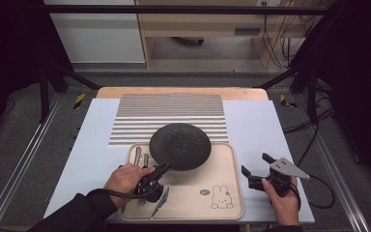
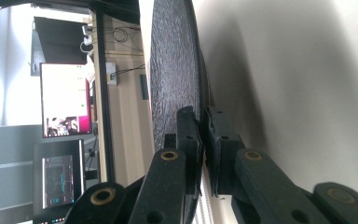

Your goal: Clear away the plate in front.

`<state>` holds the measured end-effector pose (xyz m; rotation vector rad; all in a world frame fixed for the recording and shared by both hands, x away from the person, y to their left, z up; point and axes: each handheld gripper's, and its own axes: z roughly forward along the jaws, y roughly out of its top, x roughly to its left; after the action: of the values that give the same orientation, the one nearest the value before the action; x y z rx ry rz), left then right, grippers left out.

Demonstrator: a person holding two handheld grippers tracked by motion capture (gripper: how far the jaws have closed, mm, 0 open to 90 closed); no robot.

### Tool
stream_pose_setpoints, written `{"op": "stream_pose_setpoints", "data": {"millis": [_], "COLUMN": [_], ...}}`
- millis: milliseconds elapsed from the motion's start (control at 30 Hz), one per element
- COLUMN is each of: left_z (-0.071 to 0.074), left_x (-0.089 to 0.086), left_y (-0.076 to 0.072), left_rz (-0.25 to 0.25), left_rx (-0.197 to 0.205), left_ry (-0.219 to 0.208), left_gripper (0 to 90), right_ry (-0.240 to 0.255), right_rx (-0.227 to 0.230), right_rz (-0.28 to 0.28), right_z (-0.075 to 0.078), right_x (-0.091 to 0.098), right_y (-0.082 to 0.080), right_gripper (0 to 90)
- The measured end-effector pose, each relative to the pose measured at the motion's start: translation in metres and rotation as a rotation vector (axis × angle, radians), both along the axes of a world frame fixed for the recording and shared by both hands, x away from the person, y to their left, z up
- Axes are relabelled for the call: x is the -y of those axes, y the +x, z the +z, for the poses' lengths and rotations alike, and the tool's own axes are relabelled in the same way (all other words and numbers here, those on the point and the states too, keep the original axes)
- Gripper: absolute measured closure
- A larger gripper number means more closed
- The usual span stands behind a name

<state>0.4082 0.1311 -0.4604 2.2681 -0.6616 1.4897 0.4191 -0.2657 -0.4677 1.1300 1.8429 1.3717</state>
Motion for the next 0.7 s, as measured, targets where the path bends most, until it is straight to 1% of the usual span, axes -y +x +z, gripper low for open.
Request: {"op": "stream_pose_setpoints", "data": {"millis": [100,167,267,333,367,567,700], "left_z": [-0.001,-0.003,-0.006,-0.008,-0.008,-0.01,-0.011], "left_x": [-0.001,-0.003,-0.003,-0.003,-0.002,0.002,0.003], "left_y": [-0.008,-0.014,-0.022,-0.027,-0.029,-0.038,-0.042], "left_rz": [-0.007,-0.019,-0.036,-0.047,-0.053,-0.074,-0.082], "left_rx": [-0.012,-0.009,-0.016,-0.017,-0.016,-0.022,-0.022], "left_ry": [-0.001,0.008,0.02,0.021,0.023,0.006,0.011], "left_gripper": [84.8,84.8,84.7,84.4,84.4,84.1,83.9], "right_ry": [0.001,0.0,0.0,-0.004,-0.003,-0.002,-0.002], "right_rx": [0.0,0.0,-0.001,-0.002,-0.003,0.003,0.001], "right_rz": [-0.001,-0.002,-0.002,0.002,0.003,0.0,0.002], "right_z": [0.0,0.0,0.0,0.0,0.0,0.0,0.0], "right_x": [0.0,0.0,0.0,0.0,-0.001,0.0,0.0], "right_y": [0.0,0.0,0.0,0.0,0.0,0.0,0.0], "right_gripper": [5.9,5.9,5.9,5.9,5.9,5.9,5.9]}}
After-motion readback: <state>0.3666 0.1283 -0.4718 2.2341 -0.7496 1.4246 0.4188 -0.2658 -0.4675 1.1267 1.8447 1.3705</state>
